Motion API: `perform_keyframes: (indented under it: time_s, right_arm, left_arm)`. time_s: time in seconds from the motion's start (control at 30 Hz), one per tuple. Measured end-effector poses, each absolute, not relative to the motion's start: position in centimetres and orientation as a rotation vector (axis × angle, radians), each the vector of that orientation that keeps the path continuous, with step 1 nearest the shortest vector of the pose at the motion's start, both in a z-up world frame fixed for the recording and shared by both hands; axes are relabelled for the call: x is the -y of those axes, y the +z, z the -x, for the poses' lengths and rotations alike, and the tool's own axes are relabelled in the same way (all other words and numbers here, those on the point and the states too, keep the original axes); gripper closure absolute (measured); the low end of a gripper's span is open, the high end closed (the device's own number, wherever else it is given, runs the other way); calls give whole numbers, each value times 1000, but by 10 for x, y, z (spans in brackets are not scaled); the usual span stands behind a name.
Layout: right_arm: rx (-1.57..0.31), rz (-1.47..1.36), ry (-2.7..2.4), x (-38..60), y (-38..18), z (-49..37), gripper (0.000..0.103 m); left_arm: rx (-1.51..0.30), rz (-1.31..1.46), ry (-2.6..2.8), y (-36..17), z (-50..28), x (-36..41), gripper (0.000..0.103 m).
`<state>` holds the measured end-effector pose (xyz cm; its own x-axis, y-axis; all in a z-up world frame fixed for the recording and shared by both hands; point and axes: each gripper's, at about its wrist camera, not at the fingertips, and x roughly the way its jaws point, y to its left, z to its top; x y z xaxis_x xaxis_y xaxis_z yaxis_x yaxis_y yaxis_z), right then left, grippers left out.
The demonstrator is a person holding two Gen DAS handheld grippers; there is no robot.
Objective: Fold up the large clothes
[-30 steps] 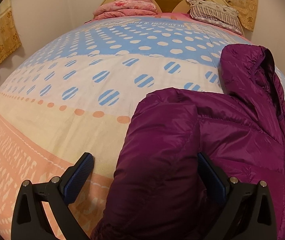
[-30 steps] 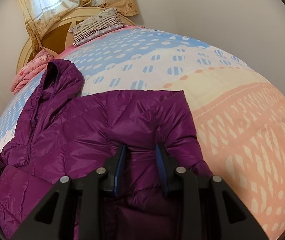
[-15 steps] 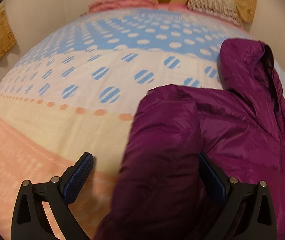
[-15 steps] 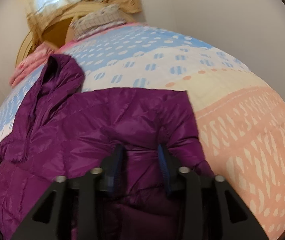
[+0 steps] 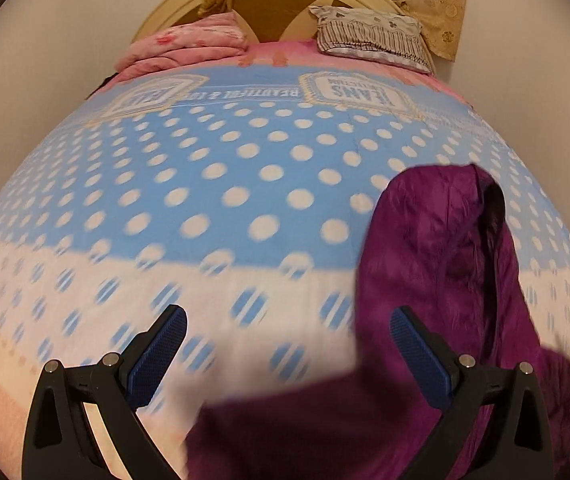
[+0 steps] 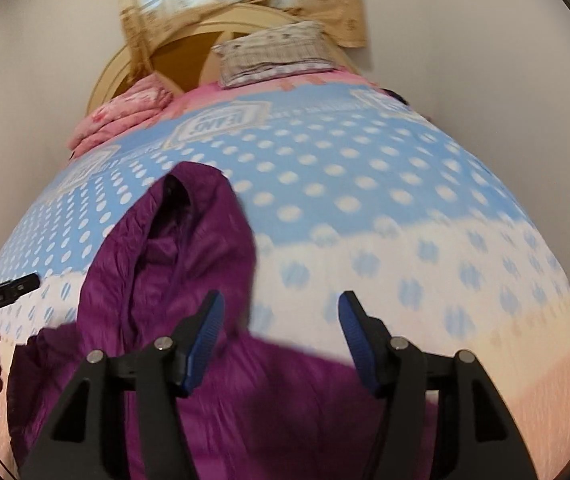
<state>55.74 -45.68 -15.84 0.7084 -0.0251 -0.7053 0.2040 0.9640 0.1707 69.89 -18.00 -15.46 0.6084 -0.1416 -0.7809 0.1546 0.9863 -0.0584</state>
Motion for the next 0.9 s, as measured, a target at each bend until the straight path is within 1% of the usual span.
perform_keyframes:
  time_s: [0.13, 0.37, 0.4, 0.43, 0.47, 0.5, 0.53, 0.57, 0.6, 0.63, 0.67, 0.73, 0.9]
  right_arm:
    - [-806, -214, -84, 449, -174, -610, 40]
    - [-829, -227, -66, 452, -200, -668, 40]
    - [-836, -247, -54, 454, -204, -672, 40]
    - [-841, -262, -47, 455, -208, -677, 40]
    - [-849, -267, -40, 454, -214, -681, 40]
    - [-870, -279, -30, 453, -220, -685, 41]
    - [-909, -301, -15, 452, -230, -690, 53]
    - [-923, -294, -19, 451, -232, -693, 67]
    - [-923, -273, -25, 447, -233, -692, 90]
    - [-915, -266, -16, 445, -231, -690, 92]
    - [-909, -255, -9, 442, -227, -687, 94]
    - [-875, -226, -14, 440, -214, -675, 95]
    - [-781, -191, 9, 433, -181, -637, 96]
  left_arm:
    - [-931, 1, -209, -169, -734, 199, 1]
    - [-945, -22, -247, -196, -778, 225, 2]
    - [-963, -16, -269, -201, -784, 228, 4]
    - [-969, -7, -281, -205, -787, 229, 13]
    - [-977, 1, -295, -209, -788, 231, 19]
    - [-995, 2, -315, -215, -791, 234, 35]
    - [-1008, -4, -337, -220, -792, 238, 48]
    - [-983, -34, -331, -220, -790, 242, 51]
    - [-964, -55, -353, -218, -788, 246, 80]
    - [-974, -65, -415, -216, -786, 252, 102]
    - [-970, -85, -421, -212, -782, 256, 102]
    - [-906, -133, -419, -199, -772, 260, 102]
    - [-813, -109, -445, -161, -748, 246, 102]
